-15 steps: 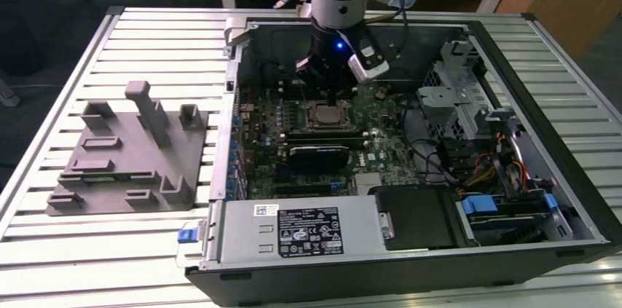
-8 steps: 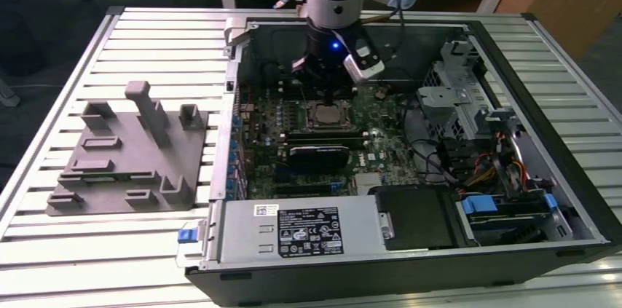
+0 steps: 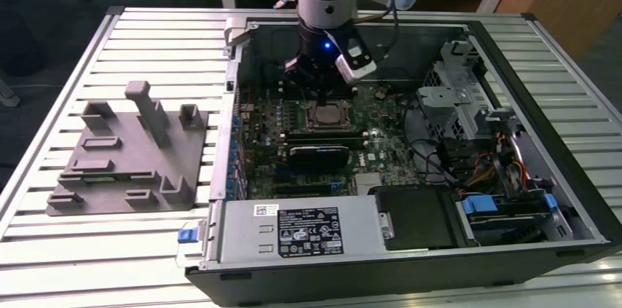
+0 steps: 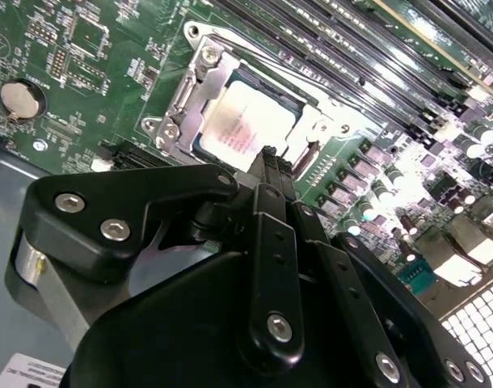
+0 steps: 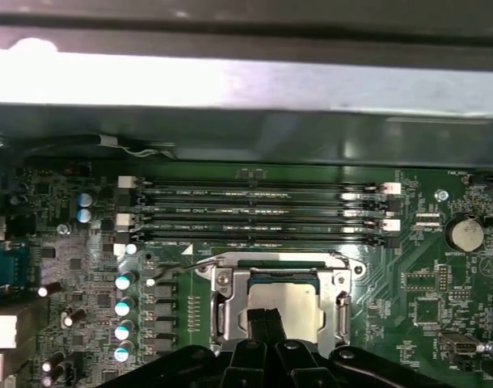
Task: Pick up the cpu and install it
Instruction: 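Install the first cpu locking lever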
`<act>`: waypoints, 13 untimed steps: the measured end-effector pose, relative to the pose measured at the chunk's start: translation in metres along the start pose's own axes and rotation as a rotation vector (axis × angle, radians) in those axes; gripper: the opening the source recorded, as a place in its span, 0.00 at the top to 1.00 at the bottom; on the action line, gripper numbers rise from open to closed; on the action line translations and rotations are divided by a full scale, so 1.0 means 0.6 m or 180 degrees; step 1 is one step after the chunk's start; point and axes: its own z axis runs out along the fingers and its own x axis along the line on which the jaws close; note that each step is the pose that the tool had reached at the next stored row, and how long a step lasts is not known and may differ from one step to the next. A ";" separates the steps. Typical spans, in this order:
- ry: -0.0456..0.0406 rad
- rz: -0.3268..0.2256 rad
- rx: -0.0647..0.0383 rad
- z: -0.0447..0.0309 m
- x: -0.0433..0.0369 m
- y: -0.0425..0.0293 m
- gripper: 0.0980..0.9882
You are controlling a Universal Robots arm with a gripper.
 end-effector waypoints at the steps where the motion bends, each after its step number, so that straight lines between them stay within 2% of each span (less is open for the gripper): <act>1: 0.0000 0.0000 0.0000 0.000 0.002 0.000 0.99; 13: 0.0000 0.0000 0.0000 -0.001 0.030 0.000 0.99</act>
